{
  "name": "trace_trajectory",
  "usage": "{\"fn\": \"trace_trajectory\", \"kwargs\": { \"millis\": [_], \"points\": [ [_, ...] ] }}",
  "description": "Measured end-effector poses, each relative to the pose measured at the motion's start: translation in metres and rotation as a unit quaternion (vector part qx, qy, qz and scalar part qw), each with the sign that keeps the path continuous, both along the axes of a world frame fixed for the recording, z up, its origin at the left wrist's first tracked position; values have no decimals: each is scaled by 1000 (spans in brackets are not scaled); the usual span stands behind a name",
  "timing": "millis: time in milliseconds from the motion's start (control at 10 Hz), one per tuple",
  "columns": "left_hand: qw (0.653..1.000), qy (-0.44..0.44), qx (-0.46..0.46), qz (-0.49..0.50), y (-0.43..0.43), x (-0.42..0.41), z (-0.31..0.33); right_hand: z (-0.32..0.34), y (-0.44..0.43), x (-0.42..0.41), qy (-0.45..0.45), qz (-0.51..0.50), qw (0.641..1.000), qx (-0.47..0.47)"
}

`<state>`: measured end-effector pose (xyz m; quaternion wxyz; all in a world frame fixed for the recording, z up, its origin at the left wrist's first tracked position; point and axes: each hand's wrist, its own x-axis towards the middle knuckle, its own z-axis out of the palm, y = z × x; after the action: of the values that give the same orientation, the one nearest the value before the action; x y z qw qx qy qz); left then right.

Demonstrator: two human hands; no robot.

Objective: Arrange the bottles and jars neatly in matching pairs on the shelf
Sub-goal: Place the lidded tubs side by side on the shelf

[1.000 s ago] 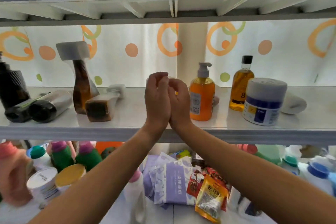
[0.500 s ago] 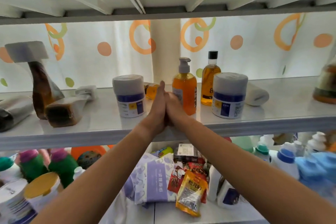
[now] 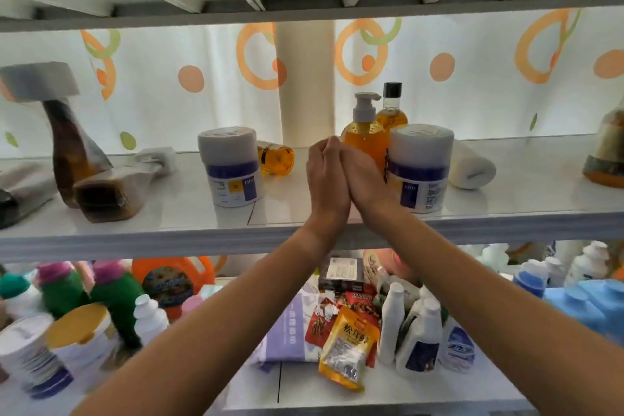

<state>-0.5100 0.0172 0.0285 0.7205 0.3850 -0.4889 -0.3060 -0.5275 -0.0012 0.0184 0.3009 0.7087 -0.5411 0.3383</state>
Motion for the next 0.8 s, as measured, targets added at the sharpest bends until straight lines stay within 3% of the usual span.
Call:
{"fn": "trace_trajectory", "kwargs": {
  "millis": [100, 200, 300, 400, 600, 700, 800],
  "points": [
    [980, -86, -80, 159, 2, 56, 1, 15, 11, 28, -377, 283, 816, 334],
    [950, -54, -100, 290, 2, 122, 6, 16, -4, 61, -478, 373, 690, 395],
    [970, -62, 102, 210, -4, 175, 1, 8, -6, 107, -524, 374, 670, 369],
    [979, -79, 186, 16, 3, 193, -2, 6, -11, 124, -527, 333, 703, 341],
    [981, -63, 178, -33, 24, 215, 11, 2, -13, 152, -510, 350, 707, 341],
    [985, -65, 154, 43, 25, 220, 7, 4, -7, 156, -513, 361, 698, 346],
    [970, -51, -2, 236, 25, 198, 4, 13, 11, 134, -510, 365, 724, 286]
  ]
}}
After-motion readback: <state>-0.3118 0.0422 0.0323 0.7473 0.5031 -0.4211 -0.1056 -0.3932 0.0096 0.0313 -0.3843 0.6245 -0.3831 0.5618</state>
